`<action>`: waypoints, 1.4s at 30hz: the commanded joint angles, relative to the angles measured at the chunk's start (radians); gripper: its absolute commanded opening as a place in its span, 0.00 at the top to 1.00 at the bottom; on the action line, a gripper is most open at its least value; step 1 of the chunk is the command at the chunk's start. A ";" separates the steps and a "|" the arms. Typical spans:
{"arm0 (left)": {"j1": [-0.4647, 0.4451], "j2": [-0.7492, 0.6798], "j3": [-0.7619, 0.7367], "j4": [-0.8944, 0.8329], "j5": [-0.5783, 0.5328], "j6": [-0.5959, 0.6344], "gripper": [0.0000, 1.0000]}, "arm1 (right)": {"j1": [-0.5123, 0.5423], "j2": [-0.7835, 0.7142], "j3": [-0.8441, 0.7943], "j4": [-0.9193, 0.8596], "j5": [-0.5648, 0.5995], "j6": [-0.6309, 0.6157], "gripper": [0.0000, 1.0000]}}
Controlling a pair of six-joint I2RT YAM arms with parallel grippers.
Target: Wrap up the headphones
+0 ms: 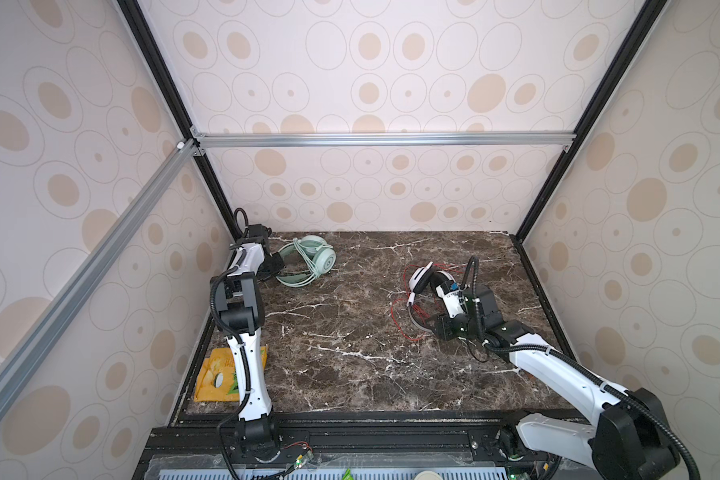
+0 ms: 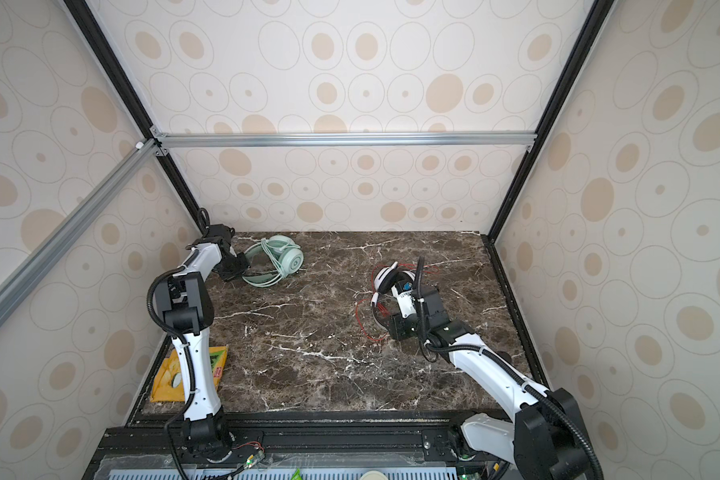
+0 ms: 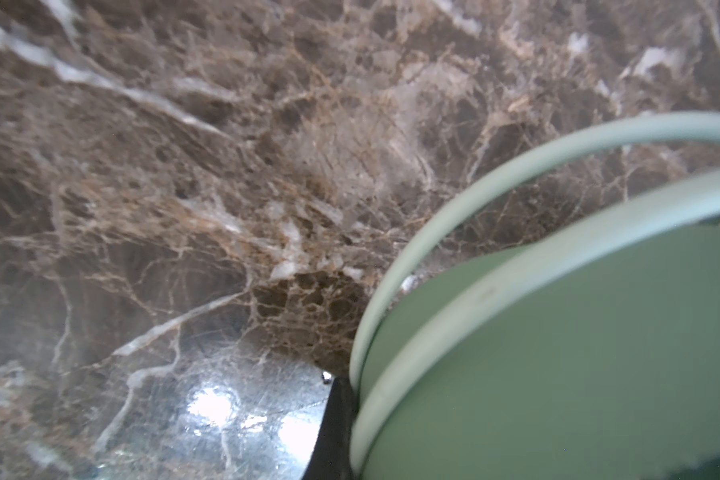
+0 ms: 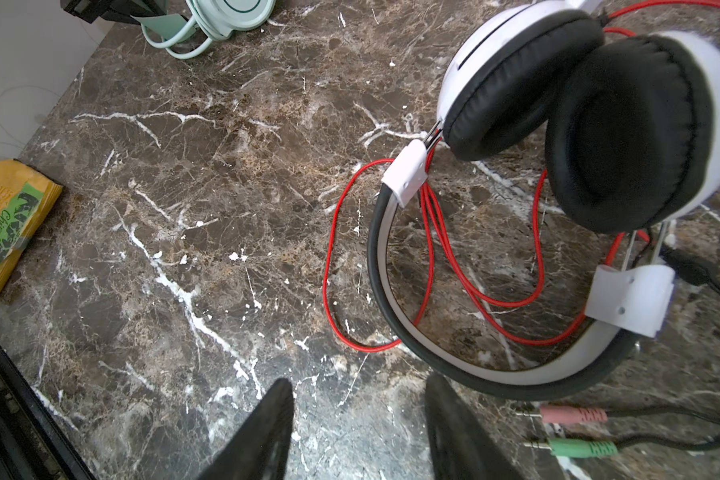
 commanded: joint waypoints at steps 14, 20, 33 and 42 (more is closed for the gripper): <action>0.008 0.005 0.073 -0.015 0.002 0.000 0.76 | 0.001 -0.037 -0.008 -0.001 -0.009 -0.012 0.46; 0.008 -0.024 0.078 -0.001 0.024 0.000 0.61 | 0.002 -0.037 -0.006 -0.006 -0.008 -0.012 0.46; 0.005 -0.313 -0.006 0.114 0.027 -0.039 0.02 | -0.004 0.001 0.035 -0.043 0.020 0.015 0.45; -0.292 -0.730 -0.473 0.633 -0.284 0.141 0.02 | -0.045 0.146 0.141 -0.023 -0.036 0.189 0.45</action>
